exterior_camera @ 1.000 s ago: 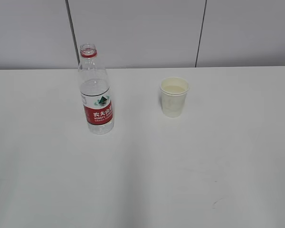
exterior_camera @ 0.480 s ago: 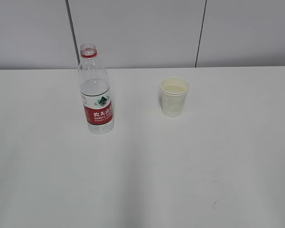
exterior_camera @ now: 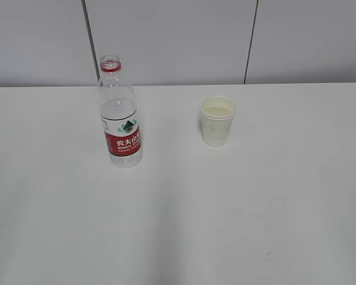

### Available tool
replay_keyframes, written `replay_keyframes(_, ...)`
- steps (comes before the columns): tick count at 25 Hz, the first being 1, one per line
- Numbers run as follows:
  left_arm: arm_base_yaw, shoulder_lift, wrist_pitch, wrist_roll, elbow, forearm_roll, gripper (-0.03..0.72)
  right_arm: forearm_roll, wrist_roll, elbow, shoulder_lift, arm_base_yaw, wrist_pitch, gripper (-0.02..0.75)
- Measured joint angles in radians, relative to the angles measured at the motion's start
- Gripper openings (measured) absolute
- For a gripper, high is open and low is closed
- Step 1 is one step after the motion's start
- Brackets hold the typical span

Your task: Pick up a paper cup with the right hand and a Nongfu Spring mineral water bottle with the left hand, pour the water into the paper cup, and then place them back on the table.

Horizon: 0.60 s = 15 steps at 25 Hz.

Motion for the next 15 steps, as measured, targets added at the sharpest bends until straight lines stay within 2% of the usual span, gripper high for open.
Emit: replay_keyframes(15, 0.000, 0.000, 0.090, 0.001, 0.006, 0.024, 0.526, 0.000, 0.002, 0.000, 0.000, 0.000, 0.000, 0.588)
